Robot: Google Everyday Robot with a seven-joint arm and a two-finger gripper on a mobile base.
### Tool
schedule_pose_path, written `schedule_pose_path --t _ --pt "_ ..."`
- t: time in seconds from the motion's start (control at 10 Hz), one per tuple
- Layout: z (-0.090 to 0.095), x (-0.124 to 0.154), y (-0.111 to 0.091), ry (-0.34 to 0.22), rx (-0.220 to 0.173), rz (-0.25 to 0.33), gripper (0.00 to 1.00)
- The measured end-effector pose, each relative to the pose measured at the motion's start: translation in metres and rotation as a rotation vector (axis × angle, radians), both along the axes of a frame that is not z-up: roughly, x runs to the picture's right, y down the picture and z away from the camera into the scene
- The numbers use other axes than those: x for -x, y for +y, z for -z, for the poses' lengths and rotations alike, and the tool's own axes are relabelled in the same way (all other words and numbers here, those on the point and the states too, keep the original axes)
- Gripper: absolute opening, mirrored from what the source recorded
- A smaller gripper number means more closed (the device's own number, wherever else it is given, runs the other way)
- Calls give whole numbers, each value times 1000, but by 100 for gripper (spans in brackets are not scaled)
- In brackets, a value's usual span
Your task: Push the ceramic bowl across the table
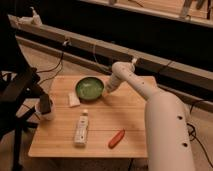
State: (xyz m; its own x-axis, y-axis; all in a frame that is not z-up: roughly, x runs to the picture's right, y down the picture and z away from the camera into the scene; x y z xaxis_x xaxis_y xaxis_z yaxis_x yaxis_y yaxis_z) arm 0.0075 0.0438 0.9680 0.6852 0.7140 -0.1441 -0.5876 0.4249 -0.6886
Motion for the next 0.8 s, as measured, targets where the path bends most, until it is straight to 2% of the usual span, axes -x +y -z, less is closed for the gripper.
schedule_pose_path --t 0.1,0.2,0.4,0.5,0.8 --pt "2 2 -1 -22 6 0 1" --pt "5 4 0 -27 12 4 5" --pt "6 -1 -1 -7 10 1 25" --pt "5 -5 -2 -10 6 2 30" --pt "17 3 -6 -26 11 9 31"
